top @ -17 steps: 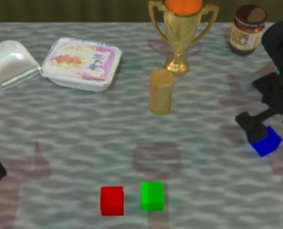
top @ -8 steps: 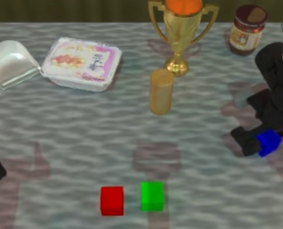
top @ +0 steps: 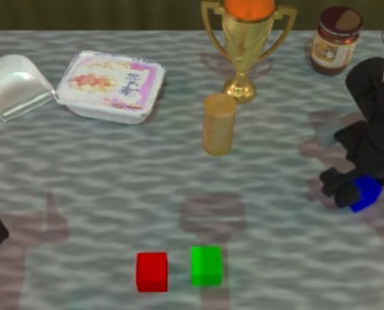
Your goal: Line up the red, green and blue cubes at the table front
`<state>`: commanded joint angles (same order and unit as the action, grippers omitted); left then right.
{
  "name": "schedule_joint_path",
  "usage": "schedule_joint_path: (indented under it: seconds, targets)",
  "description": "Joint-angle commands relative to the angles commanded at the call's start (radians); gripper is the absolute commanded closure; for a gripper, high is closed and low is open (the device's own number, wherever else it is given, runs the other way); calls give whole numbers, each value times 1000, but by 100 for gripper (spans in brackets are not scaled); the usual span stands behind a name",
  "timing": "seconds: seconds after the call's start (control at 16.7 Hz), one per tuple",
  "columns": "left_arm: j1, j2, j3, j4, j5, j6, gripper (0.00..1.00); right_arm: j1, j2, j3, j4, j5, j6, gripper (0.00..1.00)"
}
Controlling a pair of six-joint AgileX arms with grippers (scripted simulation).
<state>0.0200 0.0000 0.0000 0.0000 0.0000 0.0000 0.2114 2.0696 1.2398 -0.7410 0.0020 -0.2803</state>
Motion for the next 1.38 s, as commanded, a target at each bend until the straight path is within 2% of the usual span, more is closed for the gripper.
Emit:
schedule_joint_path:
  seconds: [0.3,0.36,0.96,1.38]
  targets:
    - [0,0,0,0,0,0,0,0,0,0,0,0,0,98]
    - [0,0,0,0,0,0,0,0,0,0,0,0,0,100]
    - [0,0,0,0,0,0,0,1,-21,16,-24,-3,1,100]
    - [0,0,0,0,0,0,0,7,-122,136,-251,-4,0,100]
